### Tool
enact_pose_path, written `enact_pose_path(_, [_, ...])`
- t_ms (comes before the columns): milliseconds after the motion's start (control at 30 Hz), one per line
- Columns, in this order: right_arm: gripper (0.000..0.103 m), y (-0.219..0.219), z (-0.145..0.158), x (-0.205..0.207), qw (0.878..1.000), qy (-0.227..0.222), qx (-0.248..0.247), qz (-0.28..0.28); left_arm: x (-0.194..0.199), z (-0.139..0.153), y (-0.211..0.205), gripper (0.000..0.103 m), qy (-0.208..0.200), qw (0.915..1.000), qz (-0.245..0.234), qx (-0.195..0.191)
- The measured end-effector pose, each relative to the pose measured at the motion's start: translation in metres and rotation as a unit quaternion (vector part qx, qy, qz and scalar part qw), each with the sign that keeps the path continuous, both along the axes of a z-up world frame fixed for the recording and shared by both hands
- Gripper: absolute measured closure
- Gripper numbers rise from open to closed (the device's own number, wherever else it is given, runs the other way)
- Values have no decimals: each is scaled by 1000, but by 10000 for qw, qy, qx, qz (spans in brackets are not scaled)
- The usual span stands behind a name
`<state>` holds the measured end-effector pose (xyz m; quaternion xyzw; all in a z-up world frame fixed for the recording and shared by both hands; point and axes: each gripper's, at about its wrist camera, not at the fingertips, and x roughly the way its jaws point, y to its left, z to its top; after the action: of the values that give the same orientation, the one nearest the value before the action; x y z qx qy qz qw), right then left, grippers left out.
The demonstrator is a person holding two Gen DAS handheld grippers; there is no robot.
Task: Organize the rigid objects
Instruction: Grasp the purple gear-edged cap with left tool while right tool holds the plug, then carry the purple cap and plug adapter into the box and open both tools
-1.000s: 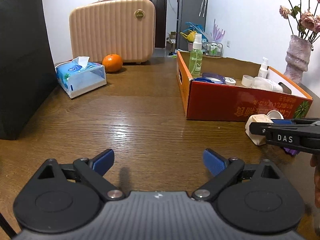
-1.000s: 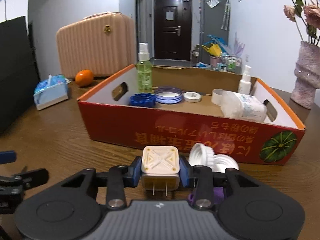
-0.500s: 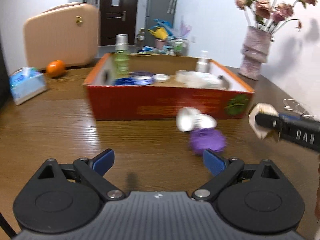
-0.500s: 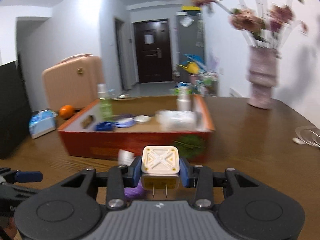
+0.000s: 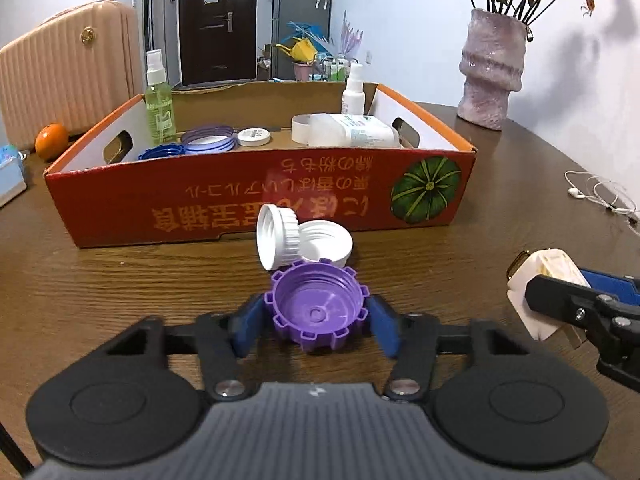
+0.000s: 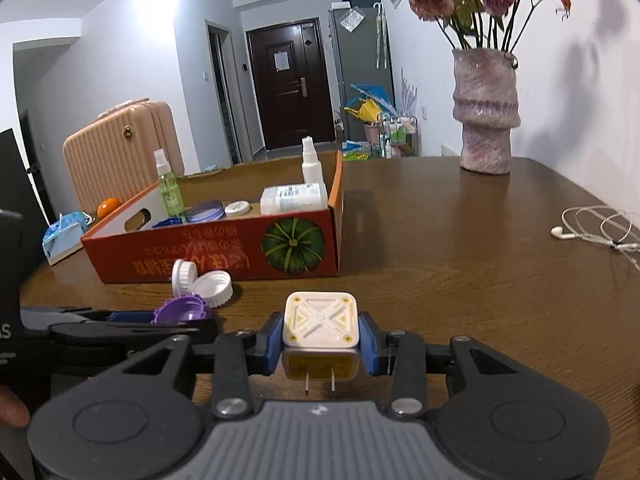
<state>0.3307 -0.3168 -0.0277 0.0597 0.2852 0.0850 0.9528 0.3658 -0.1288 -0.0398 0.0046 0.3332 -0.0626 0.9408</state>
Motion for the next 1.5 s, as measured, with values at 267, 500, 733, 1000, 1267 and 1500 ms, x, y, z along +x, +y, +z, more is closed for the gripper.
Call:
enact_pose_path(267, [65, 12, 1, 1, 10000, 21, -14, 88, -12, 4, 11, 49, -23, 10000, -33, 69])
enact_pose_path(500, [65, 39, 6, -20, 9997, 30, -71, 238, -59, 24, 37, 48, -334, 9994, -81, 58])
enact_pose_path(733, [65, 86, 7, -51, 9971, 60, -121, 751, -103, 39, 79, 48, -497, 9987, 105, -58])
enact_pose_path(1000, [65, 115, 14, -76, 9951, -10, -198, 972, -126, 44, 106, 48, -598, 9978, 241, -171])
enact_pose_path(1267, [65, 102, 27, -62, 9955, -151, -417, 842, -94, 61, 94, 48, -677, 9956, -365, -542])
enact_pose_path(1500, [65, 70, 69, 16, 9949, -583, -559, 598, 9, 90, 72, 48, -543, 9928, -829, -667])
